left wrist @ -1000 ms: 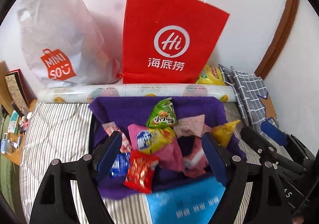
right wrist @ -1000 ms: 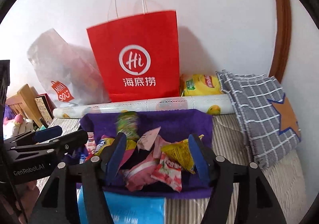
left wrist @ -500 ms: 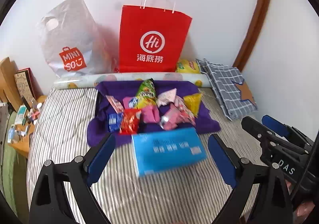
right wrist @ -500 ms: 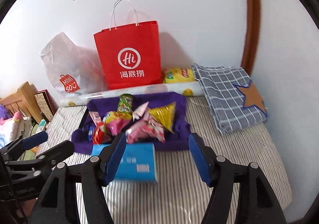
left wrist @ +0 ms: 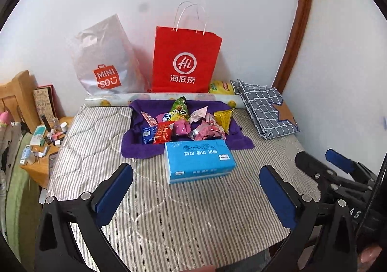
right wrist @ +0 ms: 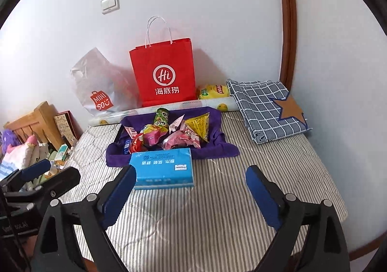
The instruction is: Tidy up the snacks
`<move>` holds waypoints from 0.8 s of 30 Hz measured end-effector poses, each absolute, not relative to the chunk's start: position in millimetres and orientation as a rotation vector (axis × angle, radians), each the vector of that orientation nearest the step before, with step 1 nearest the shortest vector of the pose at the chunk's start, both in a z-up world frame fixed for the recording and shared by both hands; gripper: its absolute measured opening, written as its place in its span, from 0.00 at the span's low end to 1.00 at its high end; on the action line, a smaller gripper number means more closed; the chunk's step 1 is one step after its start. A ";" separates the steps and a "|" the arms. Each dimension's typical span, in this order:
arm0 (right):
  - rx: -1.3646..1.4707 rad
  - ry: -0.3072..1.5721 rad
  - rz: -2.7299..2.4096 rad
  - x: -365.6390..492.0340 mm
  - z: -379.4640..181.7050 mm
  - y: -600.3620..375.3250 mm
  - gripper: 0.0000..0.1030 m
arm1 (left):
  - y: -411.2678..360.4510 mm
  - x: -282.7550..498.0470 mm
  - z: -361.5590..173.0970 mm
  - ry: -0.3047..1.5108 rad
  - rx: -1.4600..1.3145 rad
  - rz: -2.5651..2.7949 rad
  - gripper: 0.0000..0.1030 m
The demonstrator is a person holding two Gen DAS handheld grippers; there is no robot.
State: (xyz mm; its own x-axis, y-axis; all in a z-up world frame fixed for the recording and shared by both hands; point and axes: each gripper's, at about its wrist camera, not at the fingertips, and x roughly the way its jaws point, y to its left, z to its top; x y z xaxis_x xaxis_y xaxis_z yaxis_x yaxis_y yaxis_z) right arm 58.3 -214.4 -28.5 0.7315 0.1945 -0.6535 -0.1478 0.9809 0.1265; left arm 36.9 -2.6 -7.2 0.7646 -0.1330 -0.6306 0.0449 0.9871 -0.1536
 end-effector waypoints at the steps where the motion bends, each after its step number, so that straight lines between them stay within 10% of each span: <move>1: 0.069 0.721 0.183 55.5 -27.3 -215.4 0.91 | -3.7 33.9 -6.8 0.690 -0.124 -0.098 1.00; 24: 0.064 0.671 0.149 26.2 -13.5 -220.1 0.91 | 0.4 16.2 -0.5 0.657 -0.112 -0.044 1.00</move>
